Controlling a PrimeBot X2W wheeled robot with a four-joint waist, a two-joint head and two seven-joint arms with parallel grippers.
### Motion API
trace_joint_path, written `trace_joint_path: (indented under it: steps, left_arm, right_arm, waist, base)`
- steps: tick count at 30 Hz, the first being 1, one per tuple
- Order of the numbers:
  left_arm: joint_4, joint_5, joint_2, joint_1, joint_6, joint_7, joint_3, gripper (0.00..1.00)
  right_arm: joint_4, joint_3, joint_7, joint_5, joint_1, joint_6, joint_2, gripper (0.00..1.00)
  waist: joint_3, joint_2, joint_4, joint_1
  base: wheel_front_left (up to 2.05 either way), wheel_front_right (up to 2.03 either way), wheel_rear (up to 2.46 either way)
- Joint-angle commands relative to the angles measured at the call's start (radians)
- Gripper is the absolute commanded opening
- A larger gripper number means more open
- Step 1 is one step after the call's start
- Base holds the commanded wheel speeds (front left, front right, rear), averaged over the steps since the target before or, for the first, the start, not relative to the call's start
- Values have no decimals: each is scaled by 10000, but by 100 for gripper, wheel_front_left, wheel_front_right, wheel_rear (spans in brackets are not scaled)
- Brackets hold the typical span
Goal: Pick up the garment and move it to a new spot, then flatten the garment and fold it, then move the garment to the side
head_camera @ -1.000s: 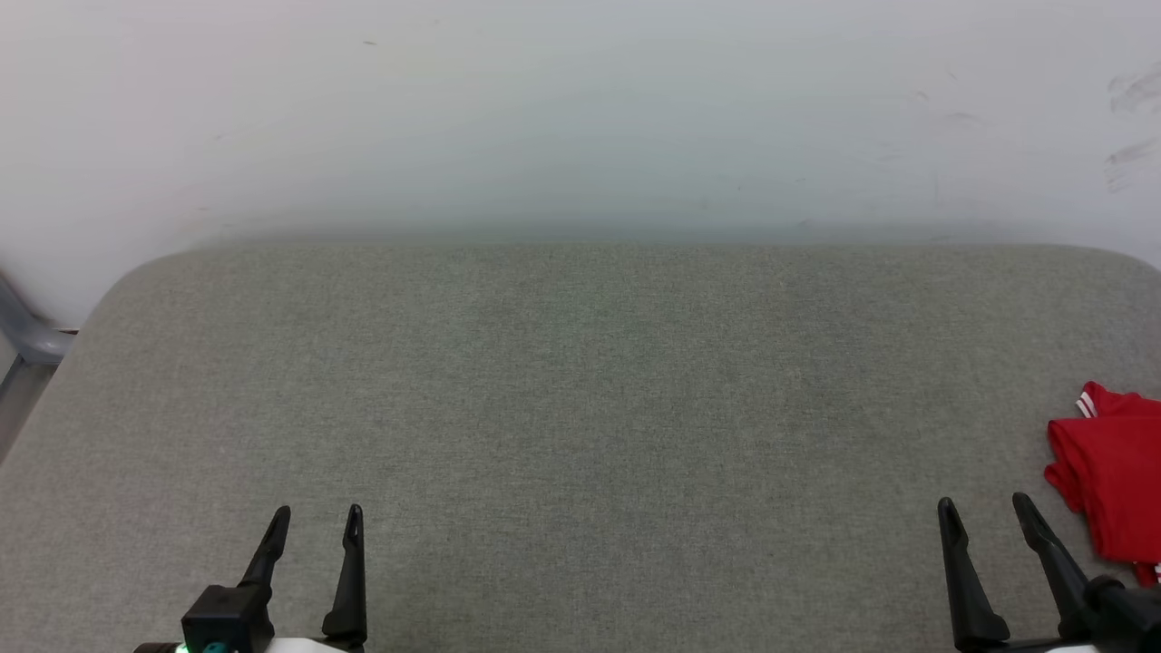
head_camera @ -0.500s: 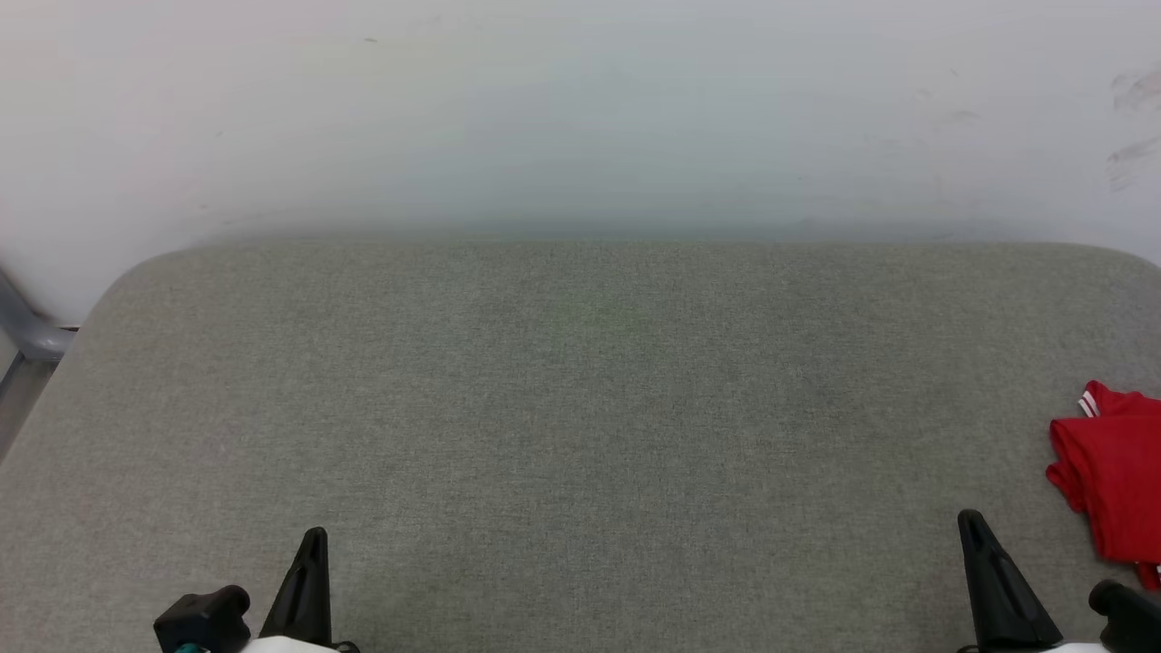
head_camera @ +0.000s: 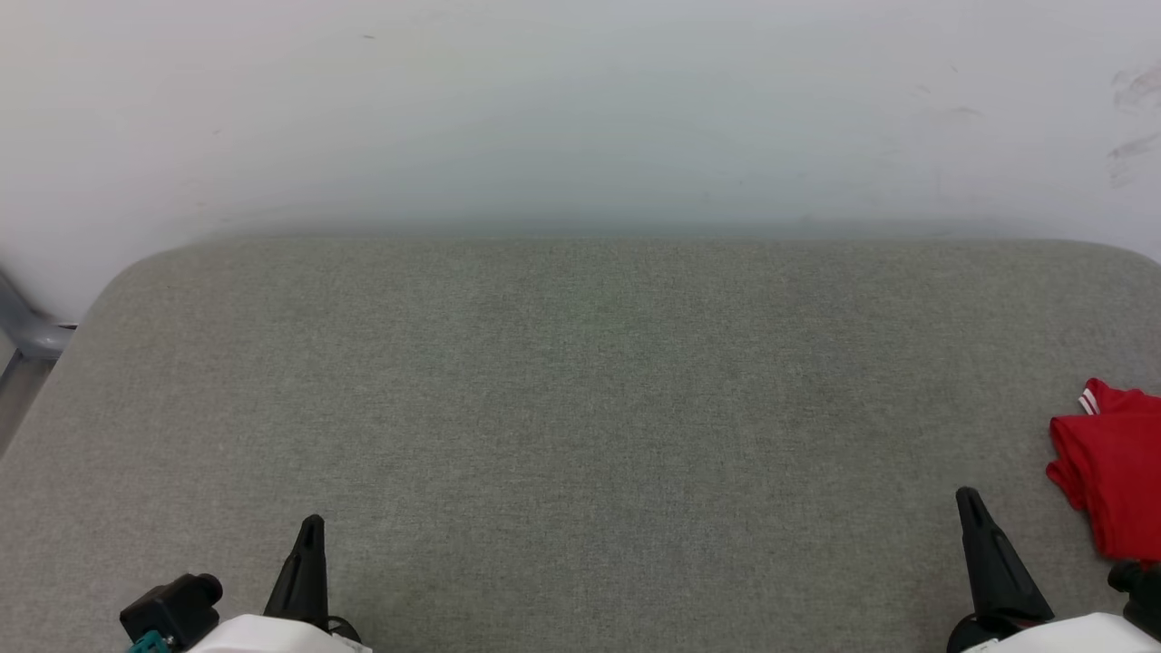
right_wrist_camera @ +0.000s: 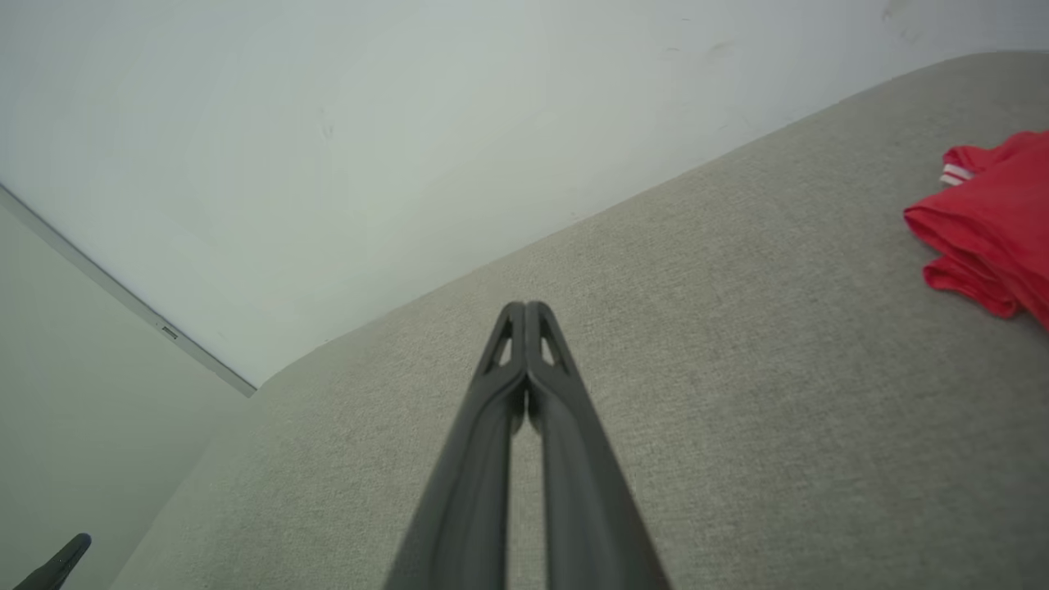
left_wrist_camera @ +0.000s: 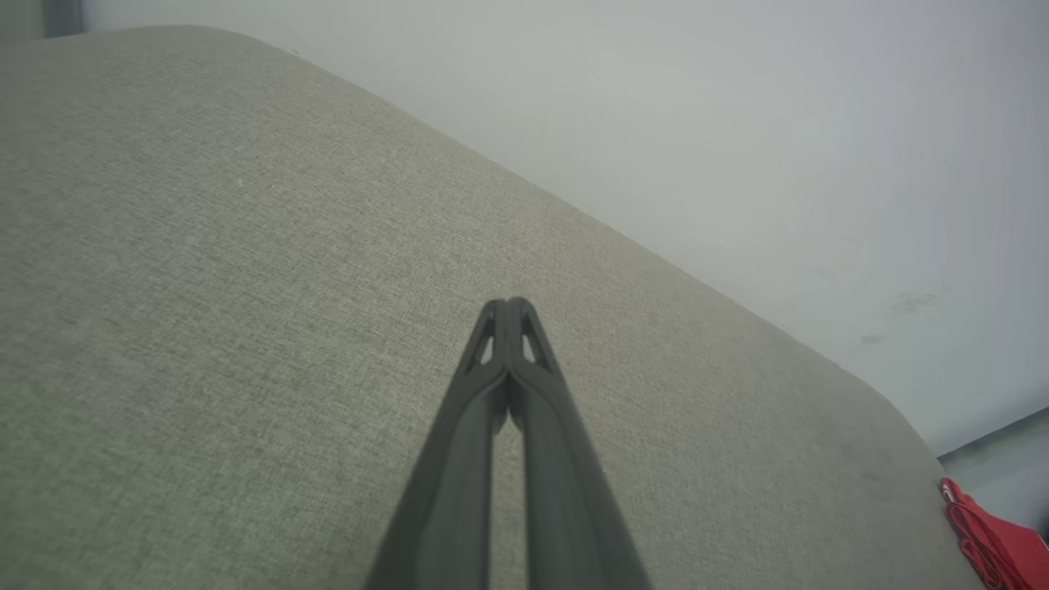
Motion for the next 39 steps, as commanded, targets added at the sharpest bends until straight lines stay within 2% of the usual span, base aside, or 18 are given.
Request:
trace_joint_path:
  steps: [1,39]
  left_arm:
    - [-103,-242,22,-297,-58,40,62,0]
    - [211,-5188,-208,-1072,-311,1330,486,0]
  right_arm:
    - [-63,9,18,286,-266,0,-97,0]
    - [1258,-3,607,5427,-1486,-2,-194,0]
  waist:
    - [2,0,-1,-1]
    - [131,0,-92,-1]
  base:
    - [0,0,0]
    - [0,0,0]
